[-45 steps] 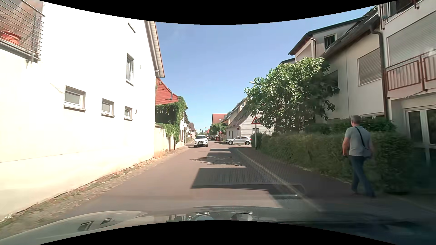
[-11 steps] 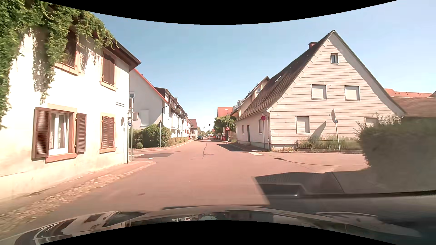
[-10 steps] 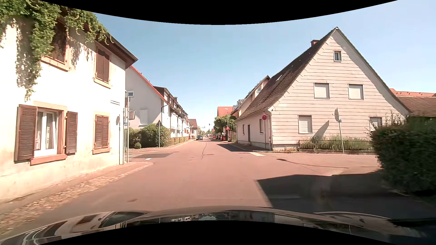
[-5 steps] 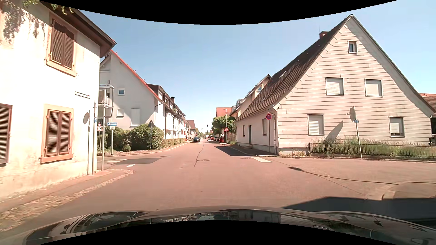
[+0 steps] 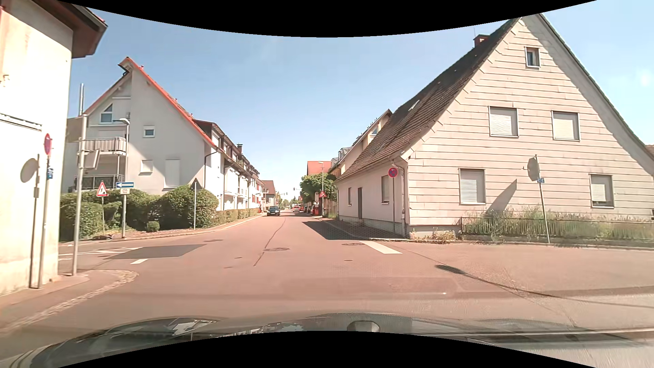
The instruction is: Follow the waypoints while adhering to traffic rules and regulations
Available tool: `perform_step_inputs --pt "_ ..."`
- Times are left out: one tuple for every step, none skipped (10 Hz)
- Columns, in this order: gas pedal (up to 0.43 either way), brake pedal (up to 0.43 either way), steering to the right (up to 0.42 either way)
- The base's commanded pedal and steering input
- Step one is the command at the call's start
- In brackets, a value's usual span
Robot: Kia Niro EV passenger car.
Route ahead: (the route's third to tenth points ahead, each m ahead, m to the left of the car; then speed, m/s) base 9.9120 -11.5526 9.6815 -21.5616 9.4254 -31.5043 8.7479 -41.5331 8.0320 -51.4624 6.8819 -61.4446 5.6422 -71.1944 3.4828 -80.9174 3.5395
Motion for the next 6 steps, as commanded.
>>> perform_step_inputs --pt "0.0 0.195 0.276" --pt "0.0 0.183 0.326" --pt "0.0 0.128 0.371" --pt "0.0 0.079 0.409" --pt "0.0 0.055 0.454" --pt "0.0 0.03 0.492"
